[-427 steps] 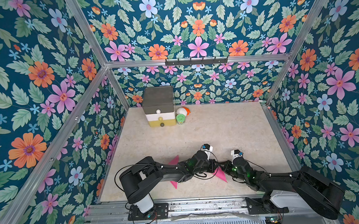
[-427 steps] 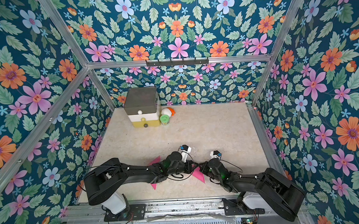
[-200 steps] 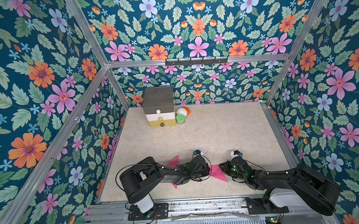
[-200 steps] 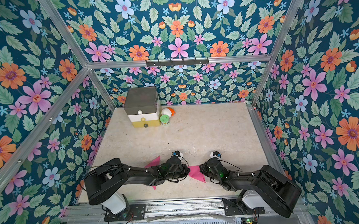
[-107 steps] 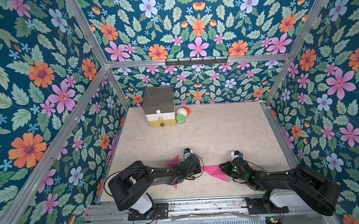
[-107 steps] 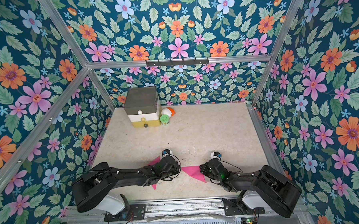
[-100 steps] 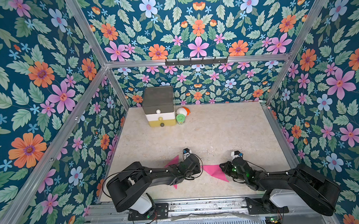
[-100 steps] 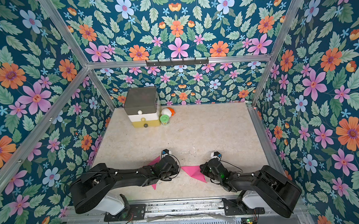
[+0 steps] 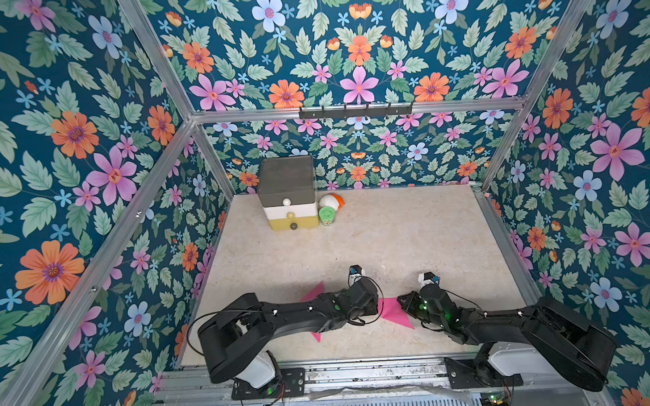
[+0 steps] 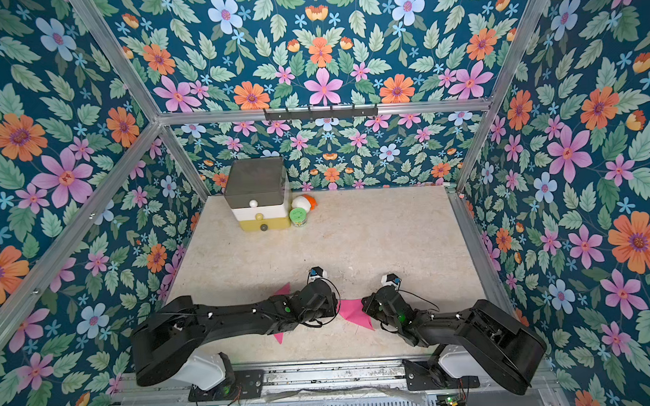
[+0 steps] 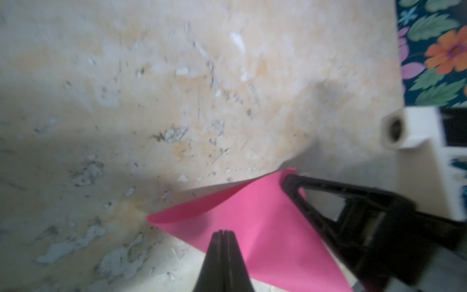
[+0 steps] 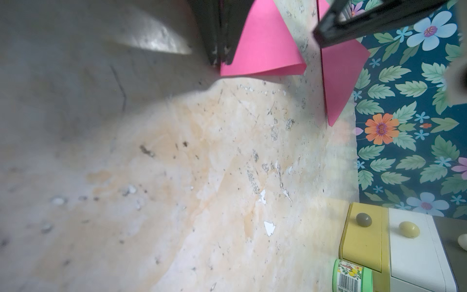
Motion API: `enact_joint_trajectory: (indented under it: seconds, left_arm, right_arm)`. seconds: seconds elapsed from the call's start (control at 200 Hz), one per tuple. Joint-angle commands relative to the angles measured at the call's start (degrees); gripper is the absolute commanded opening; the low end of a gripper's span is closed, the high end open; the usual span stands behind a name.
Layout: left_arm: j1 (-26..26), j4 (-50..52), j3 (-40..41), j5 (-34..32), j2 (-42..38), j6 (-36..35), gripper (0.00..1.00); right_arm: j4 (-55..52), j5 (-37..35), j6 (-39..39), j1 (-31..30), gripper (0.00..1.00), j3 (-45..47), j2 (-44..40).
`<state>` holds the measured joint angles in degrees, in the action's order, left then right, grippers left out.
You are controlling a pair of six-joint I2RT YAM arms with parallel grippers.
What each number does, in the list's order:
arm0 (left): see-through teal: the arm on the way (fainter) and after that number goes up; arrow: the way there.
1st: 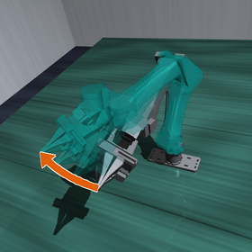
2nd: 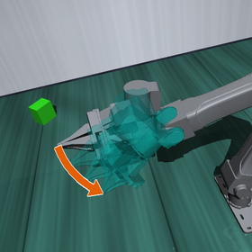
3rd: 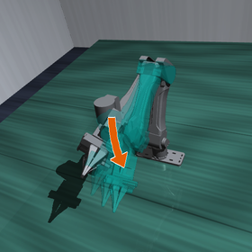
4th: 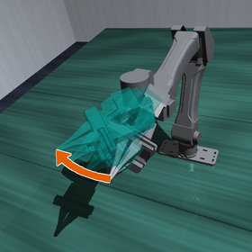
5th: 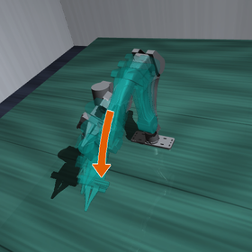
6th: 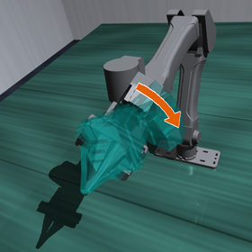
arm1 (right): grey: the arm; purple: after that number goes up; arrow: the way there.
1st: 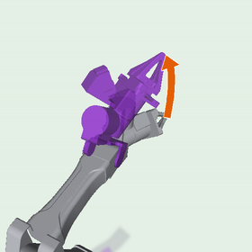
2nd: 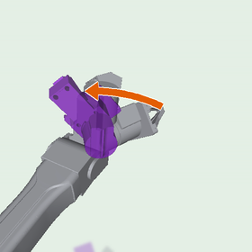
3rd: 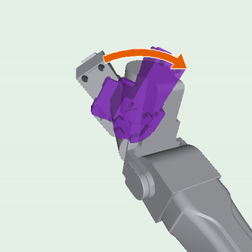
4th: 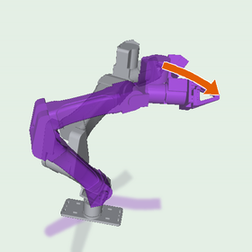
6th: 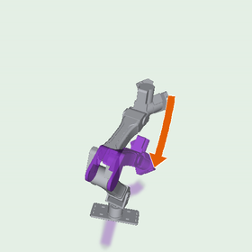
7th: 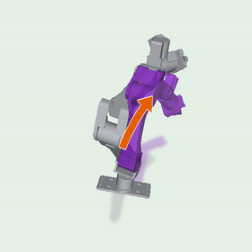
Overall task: Fold the square paper diagonally
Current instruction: Fold the paper at the center of the board.
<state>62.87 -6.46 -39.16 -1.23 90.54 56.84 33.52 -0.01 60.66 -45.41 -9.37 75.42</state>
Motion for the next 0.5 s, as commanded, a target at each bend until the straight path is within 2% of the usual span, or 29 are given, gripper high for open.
enact_joint_trajectory:
  seconds: [0.0, 0.235, 0.495]
  left_arm:
    - [0.1, -8.1, 0.7, 7.4, 2.8, 0.4, 0.0]
    - [-0.6, -10.4, 0.0, 7.7, 2.2, -0.7, 0.0]
    - [-0.4, -13.5, -2.7, 14.5, 8.4, -0.5, 0.0]
  right_arm:
    - [-0.5, -0.5, -0.6, -0.1, 0.0, -0.3, -0.3]
    - [-1.6, -0.7, -0.7, -0.1, 0.0, 0.2, -1.3]
    - [-1.5, -0.8, -0.9, 0.0, 0.0, 0.0, -0.7]
